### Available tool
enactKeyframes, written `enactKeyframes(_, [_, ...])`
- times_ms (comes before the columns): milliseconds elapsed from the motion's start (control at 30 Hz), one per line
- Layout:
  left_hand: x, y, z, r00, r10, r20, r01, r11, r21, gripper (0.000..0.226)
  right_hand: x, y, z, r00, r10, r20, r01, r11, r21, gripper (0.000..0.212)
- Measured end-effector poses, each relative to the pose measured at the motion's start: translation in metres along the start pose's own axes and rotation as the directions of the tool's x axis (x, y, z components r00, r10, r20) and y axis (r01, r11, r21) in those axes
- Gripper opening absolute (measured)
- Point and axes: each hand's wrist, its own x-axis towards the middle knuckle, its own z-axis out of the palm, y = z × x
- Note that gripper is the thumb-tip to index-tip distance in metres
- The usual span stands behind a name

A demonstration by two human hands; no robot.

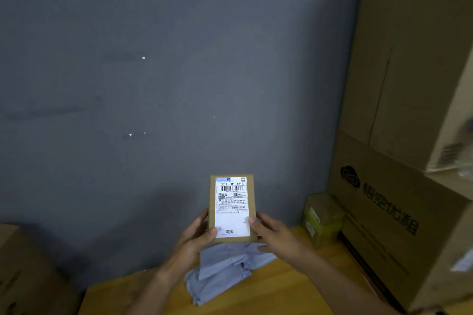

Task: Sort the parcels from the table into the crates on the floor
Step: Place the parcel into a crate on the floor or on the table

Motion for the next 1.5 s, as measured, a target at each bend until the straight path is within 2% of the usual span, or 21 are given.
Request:
enactKeyframes(167, [-0.006,0.009,0.034,1.0,0.024,-0.008,-0.024,1.0,-0.015,0.096,-0.032,-0.004,-0.026,0.998,-0.037,-0.047,0.039,0.998,0.041,0.035])
enactKeyframes(267, [-0.008,0.015,0.047,0.999,0.051,-0.008,-0.051,0.998,0.029,0.076,-0.046,-0.006,-0.036,0.997,-0.055,-0.061,0.058,0.998,0.039,0.034])
enactKeyframes(333, [-0.011,0.019,0.055,0.998,0.055,-0.01,-0.055,0.998,0.032,0.07,-0.051,-0.005,-0.04,0.996,-0.057,-0.064,0.061,0.997,0.055,0.036])
enactKeyframes(467, [-0.015,0.023,0.067,0.998,0.058,-0.014,-0.057,0.998,0.04,0.083,-0.058,-0.003,-0.047,0.994,-0.059,-0.092,0.067,0.994,0.087,0.032])
enactKeyframes(733, [-0.014,0.022,0.077,0.996,0.094,-0.011,-0.094,0.995,0.024,0.087,-0.064,0.003,-0.051,0.986,-0.029,-0.162,0.049,0.991,0.124,0.03])
enactKeyframes(767, [-0.013,0.021,0.078,0.996,0.091,-0.006,-0.091,0.995,0.03,0.081,-0.065,0.004,-0.05,0.985,-0.021,-0.172,0.043,0.992,0.122,0.029])
enactKeyframes(867, [-0.01,0.019,0.081,0.995,0.096,0.016,-0.097,0.995,0.028,0.041,-0.071,0.003,-0.05,0.977,-0.014,-0.212,0.041,0.991,0.124,0.029])
enactKeyframes(1033, [0.003,0.014,0.083,0.992,0.076,0.101,-0.078,0.997,0.02,0.034,-0.084,0.001,-0.043,0.956,0.016,-0.292,0.034,0.986,0.164,0.028])
enactKeyframes(1233, [0.011,0.002,0.09,0.973,0.065,0.223,-0.068,0.998,0.006,0.041,-0.104,0.006,-0.036,0.902,0.092,-0.421,-0.01,0.981,0.192,0.027])
enactKeyframes(1367, [0.012,-0.016,0.108,0.957,0.051,0.287,-0.041,0.998,-0.04,0.046,-0.13,0.024,-0.031,0.846,0.159,-0.51,-0.06,0.977,0.205,0.035])
enactKeyframes(1500, [0.002,-0.031,0.15,0.902,0.006,0.432,0.013,0.999,-0.042,0.046,-0.177,0.048,-0.035,0.743,0.232,-0.628,-0.091,0.964,0.248,0.032])
